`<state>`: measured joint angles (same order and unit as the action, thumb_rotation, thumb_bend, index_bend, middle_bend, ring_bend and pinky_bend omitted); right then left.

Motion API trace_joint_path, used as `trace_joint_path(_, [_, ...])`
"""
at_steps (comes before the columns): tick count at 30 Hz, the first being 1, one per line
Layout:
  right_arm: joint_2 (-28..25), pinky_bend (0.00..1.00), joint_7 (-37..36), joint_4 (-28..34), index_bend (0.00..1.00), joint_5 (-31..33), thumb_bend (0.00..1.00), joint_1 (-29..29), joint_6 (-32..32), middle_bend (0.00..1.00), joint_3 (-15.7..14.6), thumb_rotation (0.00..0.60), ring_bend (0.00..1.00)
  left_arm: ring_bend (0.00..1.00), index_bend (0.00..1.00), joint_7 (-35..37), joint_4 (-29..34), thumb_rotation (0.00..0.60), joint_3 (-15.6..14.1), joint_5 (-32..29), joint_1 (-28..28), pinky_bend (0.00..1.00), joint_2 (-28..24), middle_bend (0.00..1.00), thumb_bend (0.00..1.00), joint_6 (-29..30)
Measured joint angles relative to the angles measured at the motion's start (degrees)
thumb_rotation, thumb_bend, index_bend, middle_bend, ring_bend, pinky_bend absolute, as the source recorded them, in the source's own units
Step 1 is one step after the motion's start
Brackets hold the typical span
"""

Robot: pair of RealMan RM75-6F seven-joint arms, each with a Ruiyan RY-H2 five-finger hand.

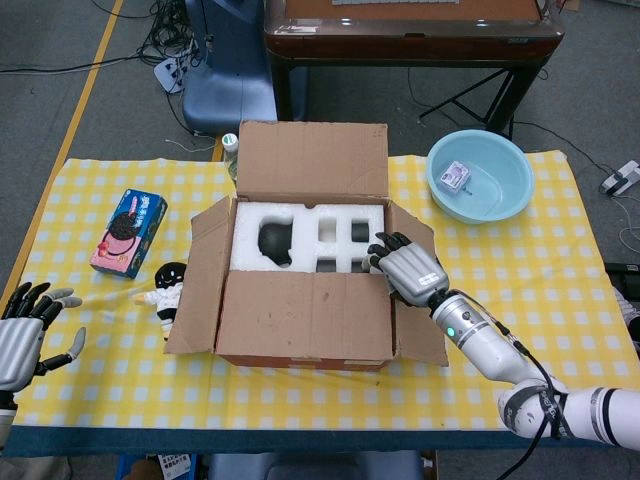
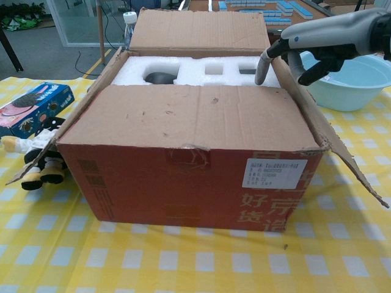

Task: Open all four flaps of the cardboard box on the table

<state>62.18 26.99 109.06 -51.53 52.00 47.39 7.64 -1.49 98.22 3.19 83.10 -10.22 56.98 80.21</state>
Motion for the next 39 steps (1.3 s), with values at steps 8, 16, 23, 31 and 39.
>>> trace_joint_path(8, [0.82,0.09,1.99,0.05,0.29,1.47,1.0,1.22,0.64,0.2,-1.42,0.6,0.05,0.09,0.38,1.03,-0.72,0.237,-0.2,0.2,0.07,0.0,0.11,0.22,0.43,-0.41])
trace_joint_path(16, [-0.27,0.09,-1.39,1.03,0.31,0.69,1.0,0.34,0.78,0.2,-1.4,0.6,0.05,0.09,0.38,1.33,-0.99,0.237,-0.05,0.25,-0.15,0.0,0.21,0.22,0.43,-0.79])
trace_joint_path(23, [-2.38,0.09,-6.46,1.99,0.32,-0.79,1.0,-1.43,0.63,0.2,-0.97,0.6,0.05,0.09,0.38,0.66,-0.69,0.236,0.16,0.24,-0.41,0.0,0.51,0.22,0.43,-0.93])
trace_joint_path(31, [-5.39,0.09,-18.28,3.58,0.32,-2.78,1.0,-4.25,-2.12,0.2,0.53,0.6,0.05,0.09,0.37,-0.67,-0.3,0.238,0.4,0.3,-0.84,0.0,0.68,0.21,0.43,-1.16])
trace_joint_path(39, [-8.72,0.09,-39.32,4.61,0.32,-6.95,1.0,-8.5,-8.23,0.2,3.92,0.6,0.07,0.09,0.37,-1.67,0.31,0.239,0.51,0.8,-1.23,0.0,0.82,0.21,0.43,-1.18])
